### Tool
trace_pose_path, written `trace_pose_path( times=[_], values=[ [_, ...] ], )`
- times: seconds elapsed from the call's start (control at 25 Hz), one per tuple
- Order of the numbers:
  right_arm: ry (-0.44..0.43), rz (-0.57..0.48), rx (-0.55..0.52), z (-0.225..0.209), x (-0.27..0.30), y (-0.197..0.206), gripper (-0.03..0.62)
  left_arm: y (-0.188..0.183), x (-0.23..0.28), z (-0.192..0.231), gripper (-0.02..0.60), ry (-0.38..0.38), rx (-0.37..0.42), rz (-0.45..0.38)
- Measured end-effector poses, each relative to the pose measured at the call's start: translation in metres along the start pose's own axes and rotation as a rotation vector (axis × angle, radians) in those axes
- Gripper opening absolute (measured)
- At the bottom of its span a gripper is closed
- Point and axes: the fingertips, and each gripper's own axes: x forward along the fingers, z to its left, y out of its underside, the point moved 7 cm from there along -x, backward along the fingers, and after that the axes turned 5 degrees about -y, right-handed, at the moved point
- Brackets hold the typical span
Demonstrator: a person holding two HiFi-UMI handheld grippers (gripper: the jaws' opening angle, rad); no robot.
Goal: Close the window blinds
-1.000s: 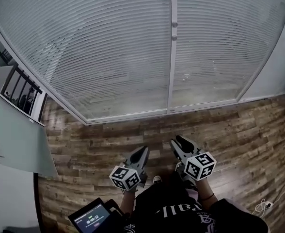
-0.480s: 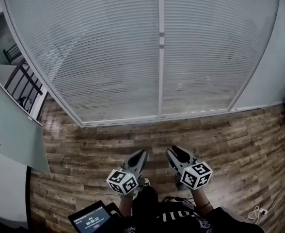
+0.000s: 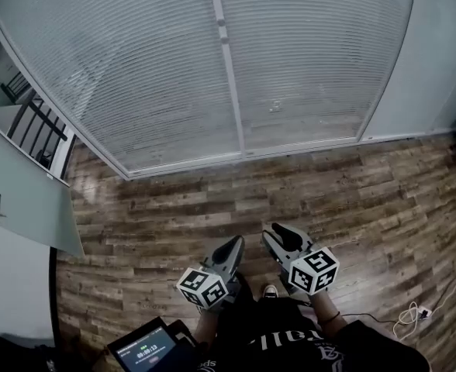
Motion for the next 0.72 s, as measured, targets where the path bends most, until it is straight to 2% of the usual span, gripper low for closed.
trace_pose_path(
  times=[0.36, 0.72],
  values=[
    [-0.032, -0.013, -0.011, 0.008, -0.043, 0.006, 0.135, 0.013, -0.023, -0.034, 0.005, -0.054, 0.013, -0.042],
    [-0.052, -0.031, -0.032, 0.006, -0.046, 0.004, 0.135, 0.013, -0.029, -0.033, 0.005, -0.078, 0.031, -0.067]
  ],
)
